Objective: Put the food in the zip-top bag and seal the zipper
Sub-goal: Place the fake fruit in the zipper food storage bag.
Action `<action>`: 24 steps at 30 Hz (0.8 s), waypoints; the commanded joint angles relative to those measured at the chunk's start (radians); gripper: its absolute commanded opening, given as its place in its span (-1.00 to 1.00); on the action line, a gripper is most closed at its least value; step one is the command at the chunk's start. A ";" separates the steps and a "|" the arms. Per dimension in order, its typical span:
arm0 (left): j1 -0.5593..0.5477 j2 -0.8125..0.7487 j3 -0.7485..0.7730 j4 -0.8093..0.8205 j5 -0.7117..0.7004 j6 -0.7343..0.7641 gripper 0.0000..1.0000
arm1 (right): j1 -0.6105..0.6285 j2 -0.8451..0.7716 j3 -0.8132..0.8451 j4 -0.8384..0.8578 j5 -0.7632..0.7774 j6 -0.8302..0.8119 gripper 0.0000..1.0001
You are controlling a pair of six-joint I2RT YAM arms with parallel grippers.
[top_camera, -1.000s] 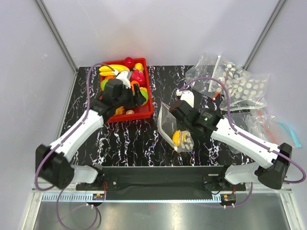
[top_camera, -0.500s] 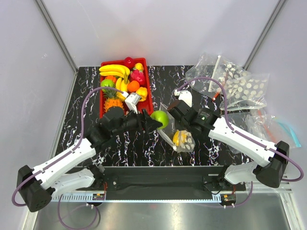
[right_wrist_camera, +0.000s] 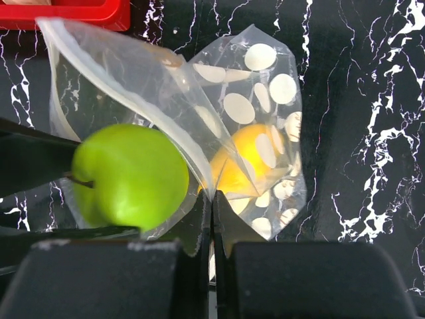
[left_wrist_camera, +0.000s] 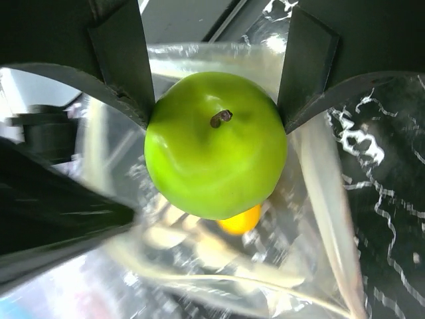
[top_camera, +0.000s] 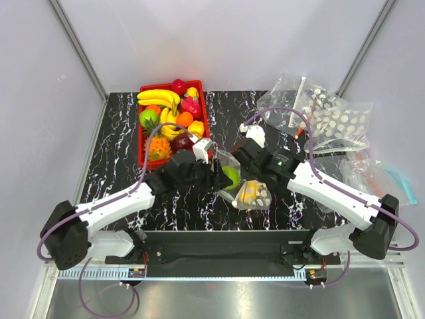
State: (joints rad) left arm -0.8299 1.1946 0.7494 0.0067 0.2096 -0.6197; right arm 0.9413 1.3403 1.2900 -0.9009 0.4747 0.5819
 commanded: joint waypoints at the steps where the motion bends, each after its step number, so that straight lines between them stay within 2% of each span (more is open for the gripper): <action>1: -0.020 0.033 0.062 -0.002 -0.016 0.055 0.46 | -0.007 -0.007 0.034 0.037 -0.005 -0.005 -1.00; 2: -0.024 0.039 0.079 -0.026 -0.035 0.064 0.58 | -0.006 -0.010 0.034 0.036 -0.004 -0.004 -1.00; 3: -0.035 0.037 0.100 -0.046 -0.059 0.072 0.91 | -0.006 -0.012 0.031 0.036 -0.005 -0.004 -1.00; 4: -0.037 0.020 0.103 -0.063 -0.085 0.089 0.96 | -0.007 -0.013 0.031 0.036 -0.005 -0.005 -1.00; 12: -0.037 -0.062 0.160 -0.200 -0.188 0.170 0.98 | -0.007 -0.059 -0.001 0.051 -0.010 -0.014 -1.00; 17: -0.020 -0.112 0.208 -0.326 -0.441 0.180 0.98 | -0.007 -0.059 -0.001 0.030 0.018 -0.022 -1.00; 19: 0.020 -0.121 0.225 -0.370 -0.514 0.173 0.98 | -0.007 -0.058 -0.001 0.028 0.021 -0.028 -1.00; 24: 0.231 -0.069 0.339 -0.447 -0.492 0.182 0.98 | -0.007 -0.058 -0.003 0.043 0.021 -0.033 -1.00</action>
State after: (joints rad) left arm -0.7055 1.1084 0.9894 -0.3943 -0.2127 -0.4622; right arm 0.9413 1.3056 1.2842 -0.8864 0.4625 0.5678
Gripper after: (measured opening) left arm 0.988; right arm 0.012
